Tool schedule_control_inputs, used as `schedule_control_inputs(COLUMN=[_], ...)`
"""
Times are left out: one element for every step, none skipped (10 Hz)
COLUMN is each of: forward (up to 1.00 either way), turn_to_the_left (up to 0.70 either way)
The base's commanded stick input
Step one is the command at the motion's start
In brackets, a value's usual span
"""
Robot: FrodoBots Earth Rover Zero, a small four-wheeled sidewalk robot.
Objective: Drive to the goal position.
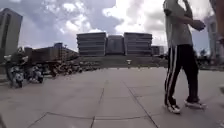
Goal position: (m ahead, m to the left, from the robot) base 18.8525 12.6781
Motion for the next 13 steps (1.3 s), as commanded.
schedule_control_inputs(forward=[1.0, 1.0, 1.0, 1.0, 1.0, 1.0, 1.0, 1.0, 1.0, 1.0, 1.0, 1.0, 1.0], turn_to_the_left=[0.0, 0.0, 0.0, 0.0, 0.0, 0.0, -0.15, -0.15, -0.08, -0.01, -0.11, -0.1, -0.04])
